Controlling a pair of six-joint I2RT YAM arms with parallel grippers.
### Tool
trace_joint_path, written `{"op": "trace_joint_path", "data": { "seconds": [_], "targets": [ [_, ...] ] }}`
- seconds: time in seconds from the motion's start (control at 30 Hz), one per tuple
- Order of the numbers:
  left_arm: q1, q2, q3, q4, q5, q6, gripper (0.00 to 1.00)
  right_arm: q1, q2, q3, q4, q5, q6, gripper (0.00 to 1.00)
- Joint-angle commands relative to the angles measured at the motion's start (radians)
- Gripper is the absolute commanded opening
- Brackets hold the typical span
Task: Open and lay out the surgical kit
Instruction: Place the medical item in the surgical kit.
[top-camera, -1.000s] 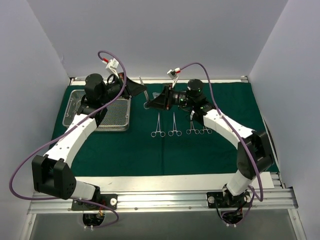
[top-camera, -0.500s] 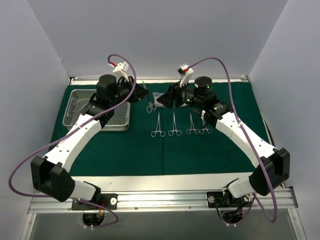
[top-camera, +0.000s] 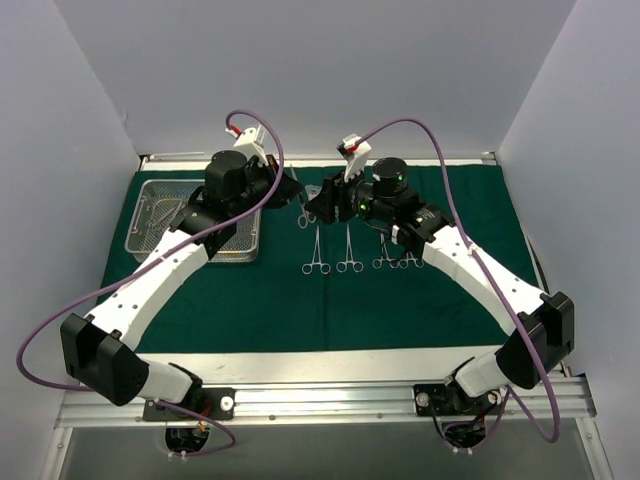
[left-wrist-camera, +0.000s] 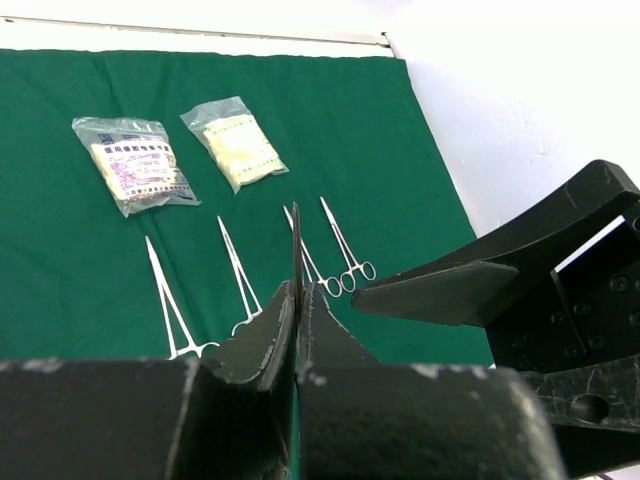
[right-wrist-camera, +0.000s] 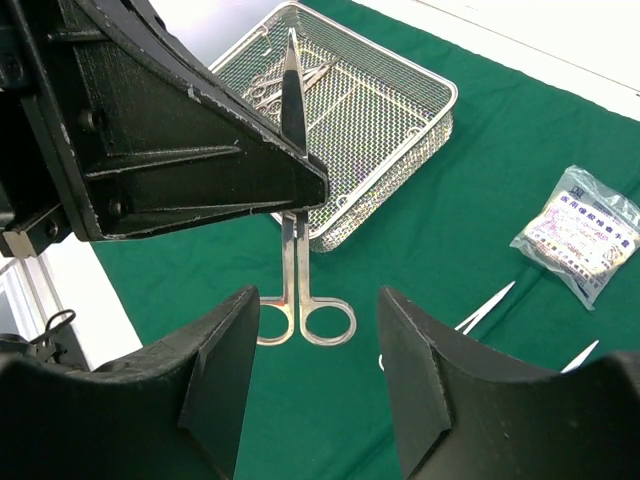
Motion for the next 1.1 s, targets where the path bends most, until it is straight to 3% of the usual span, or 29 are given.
{"op": "trace_joint_path", "data": {
  "seconds": [0.0, 0.73, 0.97, 1.07],
  "targets": [
    [-0.011, -0.014, 0.058, 0.003, -0.021, 0.01, 0.02, 0.011, 0.016, 0.048, 0.047, 0.003, -0.016, 0.46],
    [-0.031, -0.013, 0.06, 0.022, -0.004, -0.012, 0.02, 0.031, 0.059, 0.058, 0.07, -0.066, 0.0, 0.33],
    [-0.035, -0.007, 0.057, 0.019, -0.004, -0.012, 0.02, 0.032, 0.053, 0.056, 0.058, -0.044, -0.008, 0.05],
    [-0.037, -0.008, 0.052, 0.013, -0.021, -0.006, 0.07, 0.029, 0.045, 0.052, 0.038, -0.024, -0.022, 0.0]
  ]
}}
